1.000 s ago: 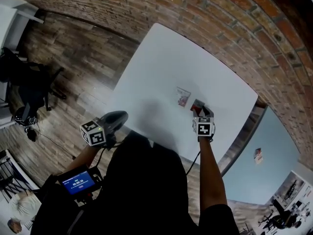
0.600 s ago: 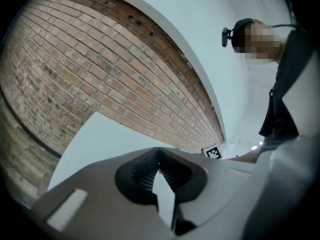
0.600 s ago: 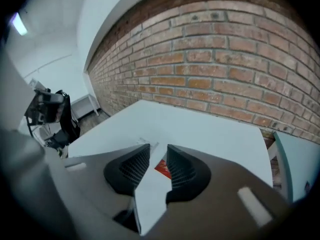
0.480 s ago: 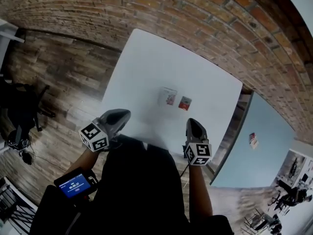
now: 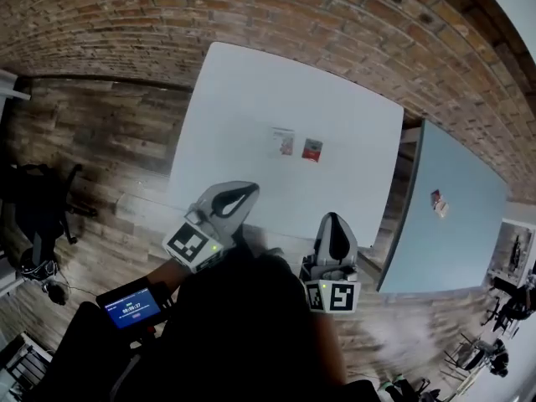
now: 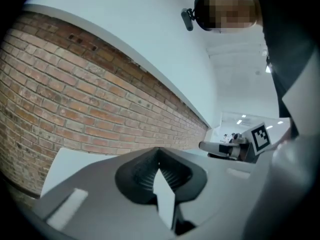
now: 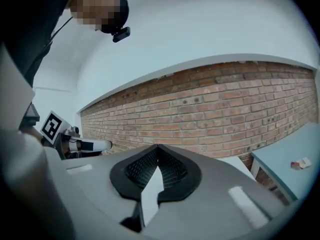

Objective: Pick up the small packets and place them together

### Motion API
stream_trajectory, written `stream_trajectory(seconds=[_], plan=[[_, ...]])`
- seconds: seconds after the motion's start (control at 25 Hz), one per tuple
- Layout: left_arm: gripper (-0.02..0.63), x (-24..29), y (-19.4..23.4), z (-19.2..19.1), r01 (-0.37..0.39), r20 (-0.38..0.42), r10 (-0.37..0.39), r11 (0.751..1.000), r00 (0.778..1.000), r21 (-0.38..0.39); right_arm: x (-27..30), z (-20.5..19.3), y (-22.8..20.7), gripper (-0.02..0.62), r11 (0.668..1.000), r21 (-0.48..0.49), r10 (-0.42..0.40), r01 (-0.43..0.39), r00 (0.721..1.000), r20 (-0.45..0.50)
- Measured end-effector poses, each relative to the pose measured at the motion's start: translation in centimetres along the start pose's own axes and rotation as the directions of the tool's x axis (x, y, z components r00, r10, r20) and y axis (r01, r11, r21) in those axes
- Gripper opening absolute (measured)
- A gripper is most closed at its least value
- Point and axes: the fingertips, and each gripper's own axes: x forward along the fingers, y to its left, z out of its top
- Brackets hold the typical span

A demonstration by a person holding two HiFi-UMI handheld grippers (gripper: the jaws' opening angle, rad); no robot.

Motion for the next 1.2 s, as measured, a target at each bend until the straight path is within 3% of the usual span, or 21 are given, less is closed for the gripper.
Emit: stream_trajectory(seconds=[0.08, 0.16, 0.28, 0.44, 0.72, 0.92, 1.2], plan=[[0.0, -1.1, -2.3, -0.4, -0.03, 0.001, 0.03, 0.999, 1.0, 0.014, -2.5, 0.8, -0.3, 0.002, 1.0, -0.017, 0.0, 0.0, 1.0, 0.029], [0.0, -2.4, -4.1, -0.8, -0.126, 0.007, 0.126, 0.991, 0.992, 0.036, -5.1, 1.0, -0.8, 0.002, 1.0, -0.027, 0.002, -0.001, 0.999, 0.045], [0.0, -3.8, -7.6, -0.9, -0.275, 0.061, 0.271, 0.958, 0.961, 0.078, -9.2, 1.0, -1.6, 0.002, 0.999, -0.039, 0.02, -0.017, 0.997, 0.074], [0.0, -5.8, -14.8, -1.2, -0.352, 0.126, 0.338, 0.93, 0.933, 0.109, -14.6, 1.6, -0.7, 0.002, 0.992, -0.084, 0.103, -0.094, 0.989, 0.106], [0.0, -11.0, -23.1, -0.8, -0.417, 0.177, 0.392, 0.9, 0.903, 0.129, -23.3, 2.3, 1.9, 0.002, 0.986, -0.108, 0.141, -0.127, 0.981, 0.133], [0.0, -14.1, -23.7, -1.4, -0.42, 0.169, 0.392, 0.889, 0.904, 0.182, -25.1, 2.3, 5.2, 0.002, 0.977, -0.157, 0.169, -0.146, 0.976, 0.141], [0.0, -16.3, -23.8, -1.0, -0.414, 0.2, 0.383, 0.897, 0.902, 0.152, -25.3, 1.7, 7.1, 0.002, 0.979, -0.167, 0.141, -0.119, 0.982, 0.127]])
